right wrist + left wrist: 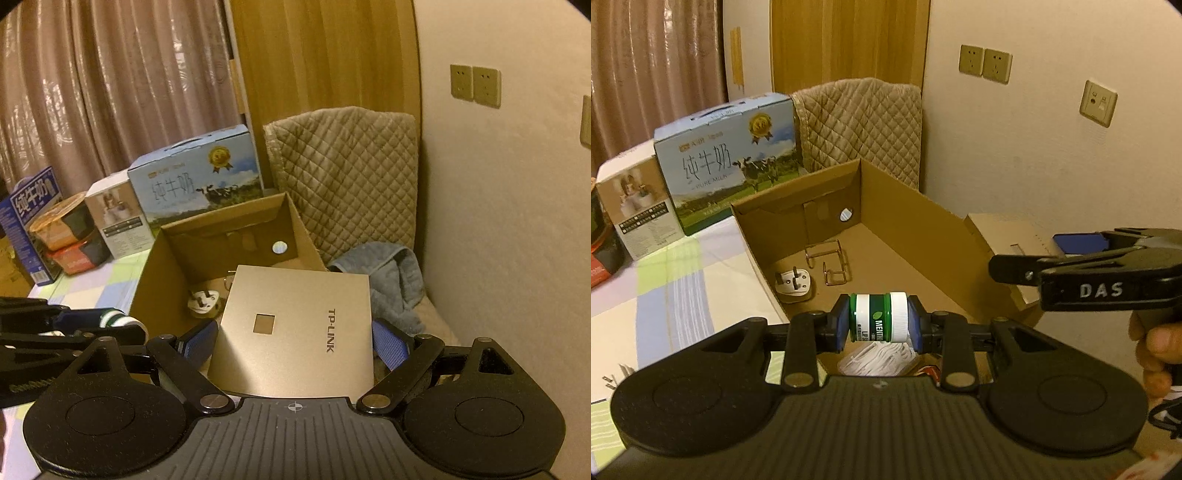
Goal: Organize rigid objects
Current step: 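Open the left tool to drop the bottle while the right tool releases the panel into the box, then withdraw both open tools from the box back over the table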
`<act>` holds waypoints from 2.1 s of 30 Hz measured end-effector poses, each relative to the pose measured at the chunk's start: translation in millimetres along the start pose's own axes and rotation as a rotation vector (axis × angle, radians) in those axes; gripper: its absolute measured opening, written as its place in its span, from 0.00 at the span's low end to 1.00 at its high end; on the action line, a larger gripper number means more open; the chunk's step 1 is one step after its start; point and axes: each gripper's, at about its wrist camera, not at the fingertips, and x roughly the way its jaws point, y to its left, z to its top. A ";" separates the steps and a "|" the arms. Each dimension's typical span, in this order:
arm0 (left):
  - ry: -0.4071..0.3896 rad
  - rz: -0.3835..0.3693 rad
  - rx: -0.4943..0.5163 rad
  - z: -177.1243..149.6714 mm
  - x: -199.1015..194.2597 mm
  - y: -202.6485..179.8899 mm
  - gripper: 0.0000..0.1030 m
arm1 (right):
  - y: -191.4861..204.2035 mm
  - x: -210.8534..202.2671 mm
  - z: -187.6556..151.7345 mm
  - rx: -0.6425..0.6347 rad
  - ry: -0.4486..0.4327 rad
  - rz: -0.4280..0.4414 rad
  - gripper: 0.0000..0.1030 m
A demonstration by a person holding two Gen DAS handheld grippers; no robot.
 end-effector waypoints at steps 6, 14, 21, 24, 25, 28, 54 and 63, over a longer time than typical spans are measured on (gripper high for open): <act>0.015 0.011 -0.003 10.8 27.0 7.0 0.26 | -3.4 11.3 6.2 0.007 0.002 -0.005 0.84; -0.057 0.074 -0.046 28.0 24.2 25.0 0.40 | -5.5 26.6 16.2 0.020 0.002 -0.002 0.84; -0.055 0.098 -0.057 18.3 10.1 37.3 0.40 | 0.8 30.5 12.1 0.010 0.013 0.007 0.84; -0.054 0.099 -0.063 13.2 5.1 42.5 0.40 | 6.6 32.7 10.6 0.001 0.020 0.012 0.84; -0.051 0.099 -0.066 11.7 4.1 44.6 0.40 | 8.5 34.0 10.6 -0.001 0.024 0.015 0.84; -0.049 0.100 -0.076 6.5 -0.2 50.5 0.40 | 14.6 39.3 11.5 -0.013 0.031 0.016 0.84; -0.034 0.167 -0.149 -39.8 -45.5 96.4 0.50 | 63.5 57.1 13.9 -0.122 0.053 0.030 0.87; -0.057 0.229 -0.200 -60.9 -103.3 116.3 0.55 | 101.6 8.1 6.7 -0.142 0.011 0.098 0.88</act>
